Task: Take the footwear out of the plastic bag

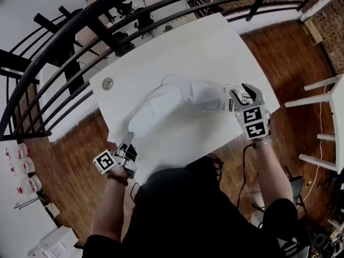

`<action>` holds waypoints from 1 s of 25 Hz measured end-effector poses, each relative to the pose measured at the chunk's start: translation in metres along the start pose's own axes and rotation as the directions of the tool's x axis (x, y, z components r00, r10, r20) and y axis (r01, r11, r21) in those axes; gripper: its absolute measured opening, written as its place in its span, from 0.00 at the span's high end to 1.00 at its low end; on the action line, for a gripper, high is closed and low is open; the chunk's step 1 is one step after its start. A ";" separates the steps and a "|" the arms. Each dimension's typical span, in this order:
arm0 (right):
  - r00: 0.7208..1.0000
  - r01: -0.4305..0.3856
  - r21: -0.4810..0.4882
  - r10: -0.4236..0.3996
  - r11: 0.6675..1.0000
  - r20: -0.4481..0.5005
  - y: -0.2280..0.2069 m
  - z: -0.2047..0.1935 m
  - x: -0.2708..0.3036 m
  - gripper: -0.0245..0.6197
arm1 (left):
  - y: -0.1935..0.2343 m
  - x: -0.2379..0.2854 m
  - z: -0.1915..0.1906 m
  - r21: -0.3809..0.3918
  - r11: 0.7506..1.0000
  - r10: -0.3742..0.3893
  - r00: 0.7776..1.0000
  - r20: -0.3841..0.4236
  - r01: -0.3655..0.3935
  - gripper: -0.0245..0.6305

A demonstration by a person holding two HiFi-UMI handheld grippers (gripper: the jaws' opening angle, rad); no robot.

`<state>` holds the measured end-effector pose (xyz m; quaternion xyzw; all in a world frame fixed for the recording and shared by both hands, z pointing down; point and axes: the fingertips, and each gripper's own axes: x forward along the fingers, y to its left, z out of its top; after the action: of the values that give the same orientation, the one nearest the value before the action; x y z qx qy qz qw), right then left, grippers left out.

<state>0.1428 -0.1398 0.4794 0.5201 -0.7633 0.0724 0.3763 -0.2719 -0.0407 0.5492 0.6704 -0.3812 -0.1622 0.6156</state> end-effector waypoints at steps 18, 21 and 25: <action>0.917 -0.355 -0.411 0.226 0.840 -0.328 0.174 -0.007 0.099 0.82 | -0.009 -0.002 -0.002 -0.027 1.000 -0.013 0.998 0.058 0.015 0.90; 0.933 -0.324 -0.414 0.214 0.851 -0.291 0.164 -0.002 0.092 0.95 | -0.010 -0.002 -0.002 -0.030 0.999 -0.022 0.997 0.070 0.024 0.90; 0.939 -0.300 -0.414 0.191 0.859 -0.285 0.152 -0.004 0.089 0.95 | -0.007 -0.004 -0.002 -0.032 0.999 -0.025 0.997 0.080 0.027 0.90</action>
<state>0.0006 -0.1355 0.5831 0.3039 -0.7697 0.0016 0.5614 -0.2708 -0.0368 0.5418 0.6582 -0.3937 -0.2029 0.6087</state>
